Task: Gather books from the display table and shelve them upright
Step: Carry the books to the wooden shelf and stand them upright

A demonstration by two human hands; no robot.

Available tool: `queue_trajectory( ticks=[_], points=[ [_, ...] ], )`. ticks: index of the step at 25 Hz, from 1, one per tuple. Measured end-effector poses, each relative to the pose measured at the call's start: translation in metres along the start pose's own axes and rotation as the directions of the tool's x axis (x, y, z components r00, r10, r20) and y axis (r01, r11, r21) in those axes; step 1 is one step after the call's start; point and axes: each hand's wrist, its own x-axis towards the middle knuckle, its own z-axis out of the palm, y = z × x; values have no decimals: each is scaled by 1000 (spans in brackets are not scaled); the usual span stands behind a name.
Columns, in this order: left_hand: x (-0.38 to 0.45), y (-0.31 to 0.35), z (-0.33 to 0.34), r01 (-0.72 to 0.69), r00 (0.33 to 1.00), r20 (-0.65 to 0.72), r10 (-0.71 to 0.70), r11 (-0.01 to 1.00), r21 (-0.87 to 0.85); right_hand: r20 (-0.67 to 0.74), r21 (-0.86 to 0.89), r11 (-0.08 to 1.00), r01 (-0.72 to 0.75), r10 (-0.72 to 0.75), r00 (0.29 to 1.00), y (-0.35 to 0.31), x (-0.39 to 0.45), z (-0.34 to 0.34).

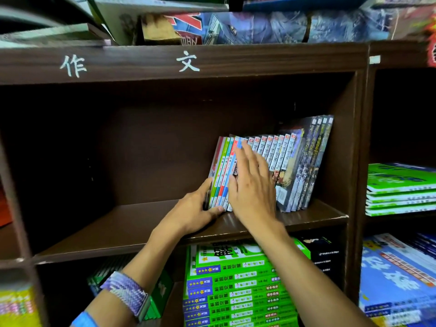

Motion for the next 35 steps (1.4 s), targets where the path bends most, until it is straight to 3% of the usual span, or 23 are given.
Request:
queue_trajectory(
  ticks=[3, 8, 13, 15, 24, 27, 29, 31, 32, 35],
  points=[
    [0, 2, -2, -19, 1000, 10, 19, 1000, 4, 26, -37, 999, -15, 16, 1000, 7, 42, -6],
    [-1, 4, -1, -28, 998, -58, 32, 997, 73, 259, -116, 990, 86, -53, 965, 23, 85, -11],
    [2, 3, 1, 51, 995, -95, -38, 989, 141, 506, -72, 988, 137, -83, 859, 33, 113, -29],
    [3, 4, 0, 49, 995, -90, -33, 984, 173, 538, -39, 989, 144, -101, 837, 40, 118, -35],
    [2, 7, 1, 54, 996, -86, -36, 974, 220, 465, -145, 956, 256, -163, 870, 45, 105, -26],
    [1, 8, 3, 76, 996, -74, -58, 963, 260, 350, -203, 952, 230, -149, 925, 48, 78, -30],
    [3, 8, 5, 99, 994, -66, -84, 954, 282, 97, -204, 968, 145, -128, 987, 61, 37, -37],
    [7, 7, 8, 125, 992, -74, -107, 940, 319, -160, -181, 983, -33, 4, 987, 83, -1, -48],
    [8, 7, 8, 134, 990, -78, -115, 931, 338, -188, -166, 977, -133, 101, 977, 94, -15, -52],
    [11, 7, 12, 163, 986, -101, -135, 915, 370, -8, -56, 965, -257, 257, 966, 121, -28, -51]
  ],
)
